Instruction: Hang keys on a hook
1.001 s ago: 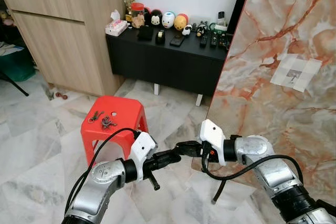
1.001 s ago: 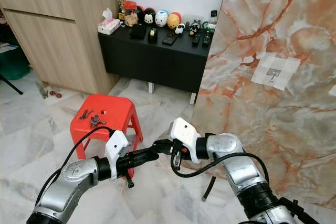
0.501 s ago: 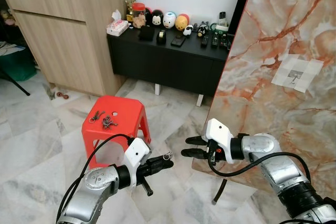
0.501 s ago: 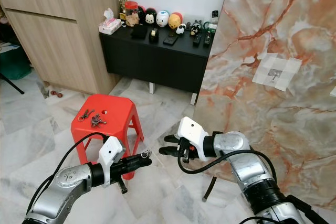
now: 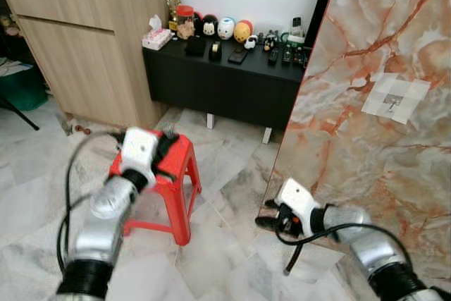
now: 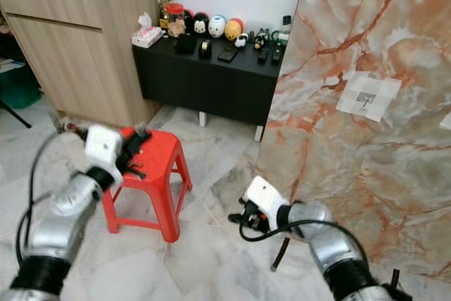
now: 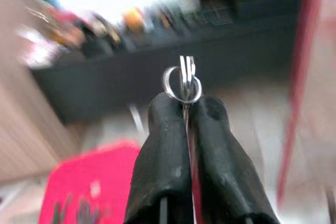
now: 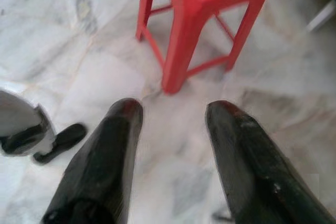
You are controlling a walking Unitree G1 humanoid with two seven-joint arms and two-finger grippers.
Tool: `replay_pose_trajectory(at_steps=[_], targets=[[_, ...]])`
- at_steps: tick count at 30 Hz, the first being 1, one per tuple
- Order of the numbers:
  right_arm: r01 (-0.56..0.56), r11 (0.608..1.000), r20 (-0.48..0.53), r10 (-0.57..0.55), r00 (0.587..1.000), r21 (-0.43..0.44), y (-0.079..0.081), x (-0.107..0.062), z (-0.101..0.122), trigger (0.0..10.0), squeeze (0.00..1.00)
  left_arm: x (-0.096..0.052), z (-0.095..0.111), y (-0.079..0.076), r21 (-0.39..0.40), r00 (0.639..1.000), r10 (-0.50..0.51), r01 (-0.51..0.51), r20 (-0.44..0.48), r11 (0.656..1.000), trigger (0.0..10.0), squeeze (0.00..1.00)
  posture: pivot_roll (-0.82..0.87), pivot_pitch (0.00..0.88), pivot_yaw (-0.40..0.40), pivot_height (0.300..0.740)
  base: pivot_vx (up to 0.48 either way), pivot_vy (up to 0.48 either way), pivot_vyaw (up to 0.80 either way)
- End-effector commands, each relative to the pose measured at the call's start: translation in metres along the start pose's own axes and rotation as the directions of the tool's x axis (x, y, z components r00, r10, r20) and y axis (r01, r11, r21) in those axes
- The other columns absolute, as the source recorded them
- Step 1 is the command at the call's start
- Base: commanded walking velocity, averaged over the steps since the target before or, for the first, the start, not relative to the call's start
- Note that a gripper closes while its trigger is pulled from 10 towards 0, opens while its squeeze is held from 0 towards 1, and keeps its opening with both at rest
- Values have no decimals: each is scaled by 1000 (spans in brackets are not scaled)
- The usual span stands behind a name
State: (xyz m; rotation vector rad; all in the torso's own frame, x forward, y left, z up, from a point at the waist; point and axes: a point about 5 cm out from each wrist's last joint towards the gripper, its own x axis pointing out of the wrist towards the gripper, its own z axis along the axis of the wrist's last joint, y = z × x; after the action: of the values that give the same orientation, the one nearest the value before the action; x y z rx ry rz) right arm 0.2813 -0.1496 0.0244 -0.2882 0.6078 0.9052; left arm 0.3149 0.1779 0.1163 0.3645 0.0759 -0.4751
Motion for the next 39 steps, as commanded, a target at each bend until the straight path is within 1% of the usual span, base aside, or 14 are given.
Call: replay_pose_trajectory(at_steps=[1,5,6,10,12,13,15,17,18,19,21,26,32,39], targets=[[79,996,-56,-77,995,35,-2,2,-17,10000,0,-17,-67,-32,45,931,-161,186,-327,982,10000,0,62,0,-63,740,0,0,0],[151,983,-149,-135,980,104,5,7,-42,10000,0,-71,-144,-53,22,689,-233,341,-687,940,10000,0,79,0,-61,740,0,0,0],[151,983,-149,-135,980,104,5,7,-42,10000,0,-71,-144,-53,22,689,-233,341,-687,940,10000,0,79,0,-61,740,0,0,0],[159,975,-197,-127,972,156,17,12,-60,10000,0,-155,-201,-78,-166,352,-314,392,-882,905,10000,0,81,0,-56,740,0,0,0],[160,974,-213,-124,969,160,19,12,-64,10000,0,-182,-213,-83,-167,258,-294,420,-920,892,10000,0,84,1,-53,740,0,0,0],[159,974,-213,-123,969,161,20,13,-64,10000,0,-186,-214,-83,-163,249,-283,412,-926,896,10000,0,84,1,-53,740,0,0,0],[158,975,-213,-122,969,159,20,13,-64,10000,0,-186,-215,-82,-142,284,-249,350,-926,926,10000,0,92,5,-59,740,0,0,0],[166,974,-211,-132,968,154,19,14,-63,10000,0,-165,-209,-75,-92,436,-164,182,-885,979,10000,0,94,4,-60,740,0,0,0],[166,974,-211,-132,968,154,19,14,-63,10000,0,-165,-209,-75,-92,436,-164,182,-885,979,10000,0,94,4,-60,740,0,0,0],[184,971,-206,-150,967,155,17,16,-61,10000,0,-141,-197,-66,-89,569,-100,47,-817,995,10000,0,93,0,-65,740,0,0,0],[210,965,-207,-176,962,155,15,18,-59,10000,0,-118,-183,-56,-72,676,-32,-31,-736,997,10000,0,89,0,-66,740,0,0,0],[288,938,-220,-245,944,193,14,19,-61,10000,0,-87,-157,-43,-70,815,86,-153,-573,986,10000,0,86,0,-69,740,0,0,0],[412,877,-271,-345,898,247,13,15,-73,10000,0,-60,-117,-34,-135,937,119,-172,-329,976,10000,0,81,2,-70,740,0,0,0],[498,826,-350,-399,848,263,23,15,-89,10000,0,-51,-84,-59,-72,956,-206,195,-207,978,10000,0,85,15,-65,740,0,0,0]])
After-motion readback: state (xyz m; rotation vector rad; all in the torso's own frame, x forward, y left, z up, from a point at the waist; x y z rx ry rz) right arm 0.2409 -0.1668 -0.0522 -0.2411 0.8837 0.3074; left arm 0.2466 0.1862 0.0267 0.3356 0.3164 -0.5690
